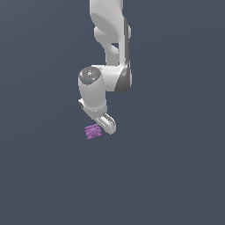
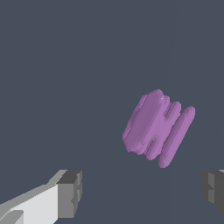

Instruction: Pick up the object and move it to a goal position.

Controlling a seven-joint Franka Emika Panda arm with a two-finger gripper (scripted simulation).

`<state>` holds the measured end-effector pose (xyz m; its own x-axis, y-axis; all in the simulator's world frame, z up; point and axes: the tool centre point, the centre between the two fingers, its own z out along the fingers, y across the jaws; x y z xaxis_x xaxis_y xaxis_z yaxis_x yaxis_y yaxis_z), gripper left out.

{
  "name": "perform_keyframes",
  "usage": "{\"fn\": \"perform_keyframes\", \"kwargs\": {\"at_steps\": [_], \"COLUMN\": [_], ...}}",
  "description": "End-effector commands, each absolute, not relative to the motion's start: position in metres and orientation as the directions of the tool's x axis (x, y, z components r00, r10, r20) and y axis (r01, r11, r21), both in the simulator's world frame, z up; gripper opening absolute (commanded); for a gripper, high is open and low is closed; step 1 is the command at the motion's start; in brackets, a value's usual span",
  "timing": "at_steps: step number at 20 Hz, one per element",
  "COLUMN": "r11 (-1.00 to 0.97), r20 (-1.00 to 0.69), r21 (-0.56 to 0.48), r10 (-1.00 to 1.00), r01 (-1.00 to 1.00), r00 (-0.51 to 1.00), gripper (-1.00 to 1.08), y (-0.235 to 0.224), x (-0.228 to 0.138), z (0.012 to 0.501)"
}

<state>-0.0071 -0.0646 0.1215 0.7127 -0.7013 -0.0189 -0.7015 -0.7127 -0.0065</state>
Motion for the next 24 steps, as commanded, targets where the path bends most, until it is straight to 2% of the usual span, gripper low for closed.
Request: {"fn": "perform_keyframes", "kwargs": {"at_steps": [1,13,24], "r11": [-0.649,-0.385,-0.325], "r20": [-0.017,-0.004,0.0], "r21": [-0.005,0.0,0.0], "r10": [-0.761,-0.923,-0.946], "r01": [-0.761,-0.923,-0.946], "r00": [0.649,0.385,0.325], "gripper": [1.0,1.0,1.0], "y": [-0.073,-0.102,-0.109], "x": [-0.009,-0.015,-0.017], "z": [0.115,0.094,0.089]}}
